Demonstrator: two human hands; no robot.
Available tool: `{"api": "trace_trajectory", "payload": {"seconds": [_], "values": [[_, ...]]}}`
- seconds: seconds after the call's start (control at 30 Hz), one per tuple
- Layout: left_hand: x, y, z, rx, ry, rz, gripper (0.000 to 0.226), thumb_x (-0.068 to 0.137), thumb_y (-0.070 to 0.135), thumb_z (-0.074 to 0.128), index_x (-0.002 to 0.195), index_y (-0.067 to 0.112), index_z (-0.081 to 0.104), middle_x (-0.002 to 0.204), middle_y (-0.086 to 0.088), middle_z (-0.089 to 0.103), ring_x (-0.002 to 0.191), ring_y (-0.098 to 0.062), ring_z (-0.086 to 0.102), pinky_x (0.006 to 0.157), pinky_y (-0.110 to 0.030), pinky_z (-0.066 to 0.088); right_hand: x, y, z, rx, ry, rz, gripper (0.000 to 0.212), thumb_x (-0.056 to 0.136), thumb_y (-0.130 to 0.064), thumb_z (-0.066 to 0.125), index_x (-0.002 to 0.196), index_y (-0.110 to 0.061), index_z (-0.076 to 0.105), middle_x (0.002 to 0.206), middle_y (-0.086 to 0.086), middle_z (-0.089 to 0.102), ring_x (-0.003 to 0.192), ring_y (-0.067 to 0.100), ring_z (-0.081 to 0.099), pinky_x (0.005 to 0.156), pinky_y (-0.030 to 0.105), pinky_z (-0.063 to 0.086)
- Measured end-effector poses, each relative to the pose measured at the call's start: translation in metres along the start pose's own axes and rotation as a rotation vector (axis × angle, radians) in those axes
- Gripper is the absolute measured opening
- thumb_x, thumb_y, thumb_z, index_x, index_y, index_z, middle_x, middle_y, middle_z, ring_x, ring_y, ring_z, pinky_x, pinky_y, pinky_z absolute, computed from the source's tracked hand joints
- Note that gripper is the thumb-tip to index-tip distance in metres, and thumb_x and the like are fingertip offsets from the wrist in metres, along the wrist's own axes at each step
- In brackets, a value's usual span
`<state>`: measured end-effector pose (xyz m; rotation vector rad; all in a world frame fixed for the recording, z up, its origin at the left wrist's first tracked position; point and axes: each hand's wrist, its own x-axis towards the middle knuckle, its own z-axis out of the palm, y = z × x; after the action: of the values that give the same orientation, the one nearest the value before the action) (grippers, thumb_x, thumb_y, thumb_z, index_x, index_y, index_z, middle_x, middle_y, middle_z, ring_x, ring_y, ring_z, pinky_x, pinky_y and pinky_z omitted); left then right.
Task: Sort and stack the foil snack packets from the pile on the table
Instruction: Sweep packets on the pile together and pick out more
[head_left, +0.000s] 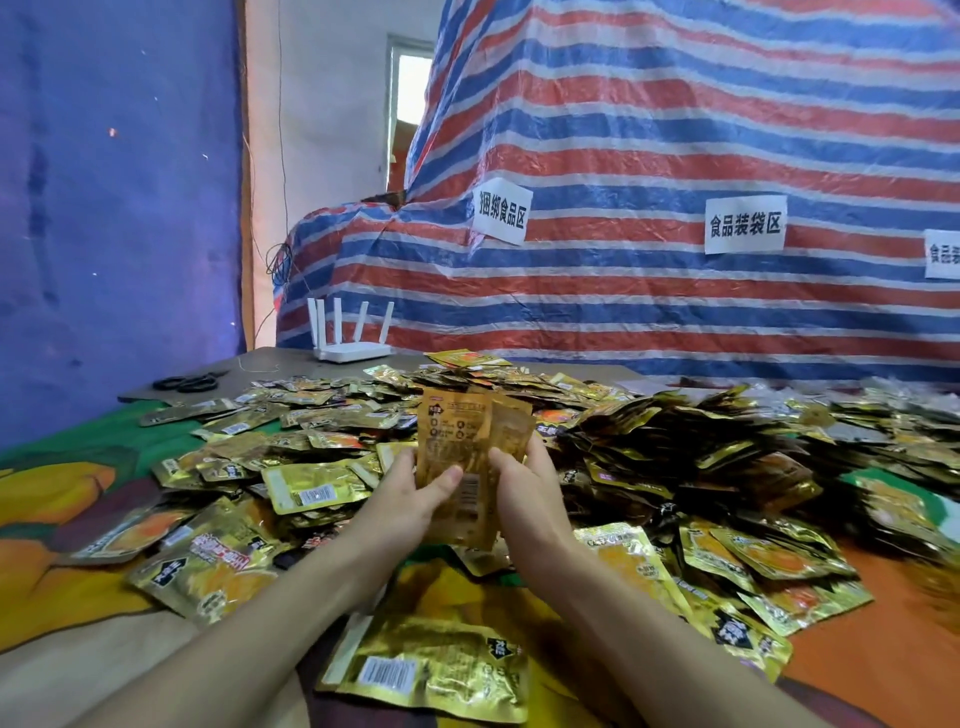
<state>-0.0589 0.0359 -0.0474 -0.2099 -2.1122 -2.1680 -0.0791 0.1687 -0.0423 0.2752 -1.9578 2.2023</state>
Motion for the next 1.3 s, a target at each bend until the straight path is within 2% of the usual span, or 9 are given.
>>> {"api": "trace_trajectory", "payload": {"seconds": [0.17,0.27,0.43,0.57,0.77,0.9,1.0,1.17,1.3], "values": [[-0.003,0.001,0.009,0.104,-0.067,0.084,0.045,0.104,0.022,0.05,0.143,0.024,0.027,0.121,0.006,0.061,0.106,-0.01,0.065,0.085,-0.031,0.06,-0.007,-0.001,0.009,0.1,-0.057,-0.025,0.029,0.108,-0.042,0.034,0.119,-0.025,0.055,0.108,0.002,0.073,0.095,0.016,0.073,0.07,0.03,0.062],[-0.005,0.004,0.013,0.149,-0.077,0.055,0.036,0.106,0.023,0.046,0.139,0.021,0.034,0.118,0.002,0.061,0.096,-0.009,0.066,0.065,-0.018,0.058,-0.01,0.004,0.012,-0.033,-0.09,-0.079,0.024,0.102,-0.044,0.052,0.117,-0.026,0.056,0.111,0.003,0.072,0.098,0.014,0.072,0.086,0.038,0.061],[-0.007,0.006,0.008,0.157,0.027,0.041,0.017,0.1,0.027,0.056,0.114,0.022,0.048,0.111,-0.012,0.066,0.096,-0.029,0.071,0.083,-0.055,0.059,-0.011,0.007,0.016,-0.048,-0.076,-0.093,0.028,0.08,-0.029,0.061,0.108,-0.027,0.062,0.1,0.001,0.074,0.094,0.021,0.071,0.09,0.05,0.058],[-0.007,0.005,0.007,0.094,-0.03,0.101,0.03,0.089,0.014,0.072,0.113,0.025,0.057,0.107,-0.007,0.073,0.096,-0.024,0.073,0.084,-0.048,0.06,-0.011,0.006,0.013,0.033,-0.107,-0.124,0.033,0.073,-0.026,0.055,0.104,-0.025,0.063,0.09,-0.002,0.074,0.086,0.018,0.072,0.075,0.035,0.062],[-0.011,0.005,-0.002,0.029,-0.139,0.161,0.03,0.066,0.008,0.086,0.094,0.014,0.075,0.092,-0.013,0.076,0.085,-0.028,0.075,0.066,-0.033,0.059,-0.015,-0.007,0.006,0.103,-0.201,-0.137,0.006,0.065,-0.019,0.046,0.064,-0.015,0.05,0.053,-0.012,0.055,0.052,0.003,0.054,0.046,0.015,0.044],[-0.015,0.008,0.005,-0.007,-0.174,0.079,0.022,0.073,-0.001,0.076,0.092,0.01,0.073,0.087,-0.019,0.073,0.081,-0.034,0.071,0.077,-0.05,0.06,-0.021,-0.02,-0.001,-0.085,-0.153,-0.205,0.028,0.065,-0.016,0.048,0.091,-0.017,0.059,0.087,0.002,0.063,0.077,0.012,0.06,0.051,0.022,0.048],[-0.014,0.014,0.013,0.128,-0.162,0.136,0.027,0.087,-0.005,0.064,0.077,0.017,0.075,0.073,-0.006,0.073,0.07,-0.017,0.072,0.065,-0.034,0.056,-0.021,-0.031,-0.012,-0.22,-0.054,-0.212,0.026,0.076,-0.016,0.054,0.101,-0.024,0.057,0.104,0.005,0.063,0.095,0.017,0.063,0.06,0.023,0.05],[-0.011,0.012,0.032,0.169,-0.17,0.263,0.032,0.071,0.009,0.081,0.1,0.011,0.067,0.076,-0.009,0.071,0.063,-0.01,0.066,0.056,-0.023,0.053,-0.032,-0.039,-0.057,-0.535,0.057,-0.229,0.022,0.088,-0.022,0.06,0.11,-0.022,0.06,0.107,-0.002,0.063,0.099,0.012,0.061,0.08,0.031,0.056],[-0.017,-0.013,0.032,0.173,-0.199,0.219,0.043,0.075,0.01,0.086,0.107,0.022,0.059,0.082,-0.006,0.073,0.064,-0.017,0.066,0.058,-0.034,0.053,-0.05,-0.052,-0.115,-0.901,0.132,-0.193,0.018,0.087,-0.027,0.061,0.104,-0.023,0.065,0.092,-0.01,0.064,0.086,0.01,0.062,0.077,0.036,0.056]]}}
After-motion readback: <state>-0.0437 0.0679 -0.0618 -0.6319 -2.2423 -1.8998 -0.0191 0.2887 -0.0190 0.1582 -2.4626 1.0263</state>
